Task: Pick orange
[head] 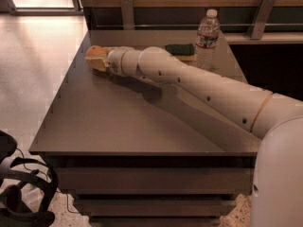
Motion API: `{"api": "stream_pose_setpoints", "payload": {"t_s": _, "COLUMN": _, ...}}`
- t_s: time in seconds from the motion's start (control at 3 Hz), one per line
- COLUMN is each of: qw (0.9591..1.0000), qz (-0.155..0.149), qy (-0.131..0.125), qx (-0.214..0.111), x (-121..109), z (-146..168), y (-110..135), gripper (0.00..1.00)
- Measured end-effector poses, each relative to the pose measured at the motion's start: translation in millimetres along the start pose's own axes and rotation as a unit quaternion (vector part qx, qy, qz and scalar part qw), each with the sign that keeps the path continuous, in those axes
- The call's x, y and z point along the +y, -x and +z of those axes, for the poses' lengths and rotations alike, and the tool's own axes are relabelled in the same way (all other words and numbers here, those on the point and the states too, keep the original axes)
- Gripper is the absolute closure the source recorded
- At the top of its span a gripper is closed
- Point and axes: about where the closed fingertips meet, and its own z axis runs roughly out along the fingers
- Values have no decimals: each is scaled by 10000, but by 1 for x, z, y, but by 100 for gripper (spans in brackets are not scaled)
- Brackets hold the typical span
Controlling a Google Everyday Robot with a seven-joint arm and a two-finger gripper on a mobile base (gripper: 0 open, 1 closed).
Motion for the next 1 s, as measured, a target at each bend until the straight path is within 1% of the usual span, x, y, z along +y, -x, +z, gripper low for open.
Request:
{"api": "stream_pose_setpoints", "payload": {"t_s": 0.33, "qw": 9998, "qz": -70, "qy": 193, "qx": -5, "x": 7, "z": -5, "y": 14, "gripper": 100}}
{"api": "stream_pose_setpoints", "payload": {"t_s": 0.67, "qw": 9988, "qz": -183, "qy": 442, "qx": -140, "x": 9, "z": -21, "y": 43, "gripper": 100}}
{"api": "stream_pose_setpoints", "payload": {"t_s": 1.0, "qw": 9963, "qz": -398, "qy": 718, "qx": -259, "x": 19, "z": -46, "y": 73, "gripper": 100}}
